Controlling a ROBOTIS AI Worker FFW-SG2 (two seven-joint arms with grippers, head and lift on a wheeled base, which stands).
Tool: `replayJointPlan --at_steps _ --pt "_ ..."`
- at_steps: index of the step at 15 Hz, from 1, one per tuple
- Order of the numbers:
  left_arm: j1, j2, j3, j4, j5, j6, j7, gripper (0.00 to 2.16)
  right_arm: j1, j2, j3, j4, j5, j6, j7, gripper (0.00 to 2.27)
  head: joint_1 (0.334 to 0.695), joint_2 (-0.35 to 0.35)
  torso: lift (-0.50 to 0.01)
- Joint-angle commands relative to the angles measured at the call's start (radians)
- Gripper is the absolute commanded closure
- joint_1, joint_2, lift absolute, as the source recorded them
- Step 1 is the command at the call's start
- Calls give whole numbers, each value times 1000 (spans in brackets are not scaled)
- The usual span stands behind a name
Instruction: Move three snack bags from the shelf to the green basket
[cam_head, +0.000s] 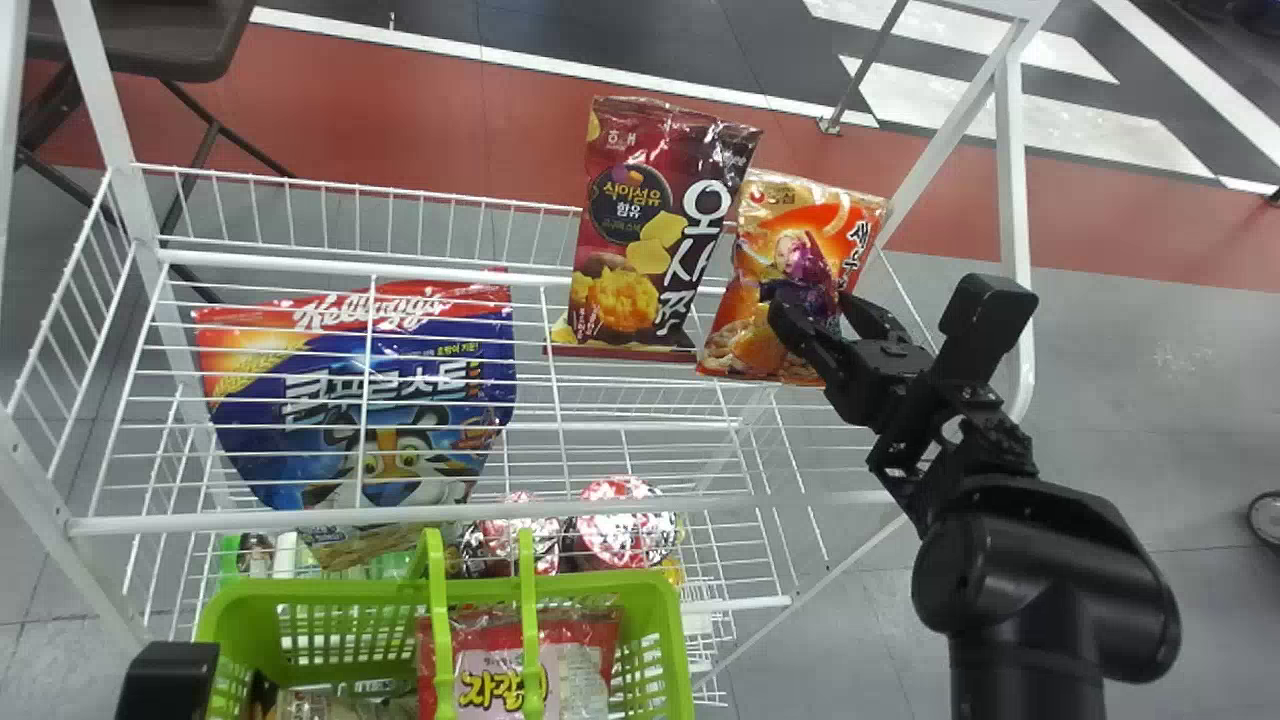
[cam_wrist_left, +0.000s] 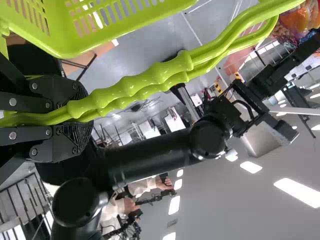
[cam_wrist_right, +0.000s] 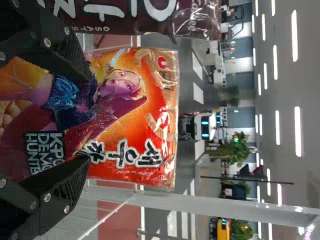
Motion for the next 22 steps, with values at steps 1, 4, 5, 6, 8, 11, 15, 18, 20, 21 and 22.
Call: replayJointPlan --at_steps 1,4,5,6,8,11,15,18,20,21,22 --pt "-2 -1 1 4 0 0 1 1669 2 0 -6 -6 -14 17 11 2192 695 -350 -47" --pt "-2 -1 1 2 0 0 1 1669 20 11 -14 -48 -15 11 -10 2246 695 -350 -47" --pt "-2 1 3 2 0 0 1 1669 34 14 -17 -68 -18 11 -22 2243 695 -350 -47" --pt "-2 2 3 2 0 0 1 1669 49 20 -23 -92 -27 2 -24 2246 695 -350 -47" --pt "-3 2 3 2 0 0 1 1669 91 25 -26 -144 -53 -20 -52 2243 695 -350 -47" --pt "-5 4 3 -1 2 3 1 1669 167 43 -62 -249 -147 -41 -53 2243 695 -350 -47" --pt "-3 4 4 -5 0 9 1 1669 307 61 -125 -453 -299 -8 22 2246 695 -350 -47" --pt "-3 -1 4 -5 0 9 3 1669 399 61 -175 -574 -460 183 128 2246 695 -350 -47" --pt "-3 -5 3 -4 -1 9 3 1669 423 61 -207 -635 -518 400 146 2246 695 -350 -47" --pt "-3 -5 3 -2 -1 6 3 1669 434 61 -227 -658 -541 477 155 2246 695 -350 -47" --pt "-3 -5 3 -2 -1 6 3 1669 445 61 -247 -675 -561 572 177 2246 695 -350 -47"
